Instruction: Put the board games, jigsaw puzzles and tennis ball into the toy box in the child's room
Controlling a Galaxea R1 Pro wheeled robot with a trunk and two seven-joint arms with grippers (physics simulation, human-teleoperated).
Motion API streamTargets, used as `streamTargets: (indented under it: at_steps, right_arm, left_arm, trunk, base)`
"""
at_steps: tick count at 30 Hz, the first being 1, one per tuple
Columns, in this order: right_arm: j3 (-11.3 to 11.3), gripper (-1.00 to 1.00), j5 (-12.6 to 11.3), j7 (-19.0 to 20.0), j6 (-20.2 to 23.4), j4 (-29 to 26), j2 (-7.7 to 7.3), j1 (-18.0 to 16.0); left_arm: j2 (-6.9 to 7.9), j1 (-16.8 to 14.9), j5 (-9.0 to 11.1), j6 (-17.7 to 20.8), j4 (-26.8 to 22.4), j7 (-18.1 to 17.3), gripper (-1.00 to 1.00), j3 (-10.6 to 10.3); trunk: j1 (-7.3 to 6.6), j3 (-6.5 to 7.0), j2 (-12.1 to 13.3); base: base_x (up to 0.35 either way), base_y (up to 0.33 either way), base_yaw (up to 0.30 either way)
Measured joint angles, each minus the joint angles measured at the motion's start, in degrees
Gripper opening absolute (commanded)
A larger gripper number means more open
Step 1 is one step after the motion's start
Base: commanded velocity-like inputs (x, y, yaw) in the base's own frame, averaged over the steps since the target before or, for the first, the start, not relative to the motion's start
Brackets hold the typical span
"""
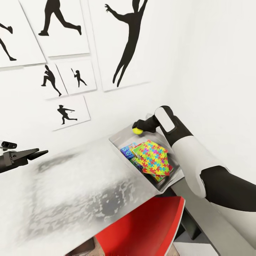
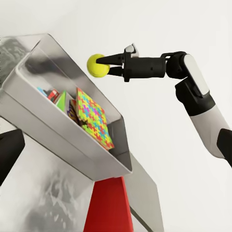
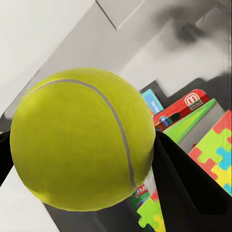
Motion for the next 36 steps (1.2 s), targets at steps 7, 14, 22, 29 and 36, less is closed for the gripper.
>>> streamTargets:
  at_steps: [7,14,22,29,36]
  right_arm:
    - [-0.05,-1.00,0.77,0.00,-0.02,0.01,0.02,-0.01]
    - [-0.01,-1.00,0.82,0.02,-0.02,0.01,0.03,-0.01]
    - [0.07,-1.00,0.82,0.08,-0.01,0.01,0.03,-0.01]
    - [0.10,-1.00,0.83,0.09,0.01,0.01,0.02,-0.01]
    - [0.10,-1.00,0.82,0.09,-0.01,-0.01,0.05,-0.01]
  left_arm:
    - [0.00,0.00,0.02,0.00,0.00,0.00,1.00,0.05]
    - [0.02,-0.01,0.02,0.01,0.00,0.00,1.00,0.11]
    - [0.14,-0.08,0.10,0.07,-0.14,0.00,1.00,0.08]
    - [0.66,-3.40,2.49,0.29,-0.70,0.00,1.00,0.01]
    - [0.90,-3.94,5.12,0.33,-0.80,0.00,1.00,-0.07]
  trunk:
    - [0.00,-0.65,0.00]
    - [0.00,-1.30,0.00]
    - [0.00,-2.04,0.00]
    - [0.00,-2.69,0.00]
    - [0.00,-3.34,0.00]
  base:
    - [0.000,0.000,0.000]
    - [0.000,0.000,0.000]
    - [0.000,0.000,0.000]
    - [0.000,0.000,0.000]
    - [0.000,0.000,0.000]
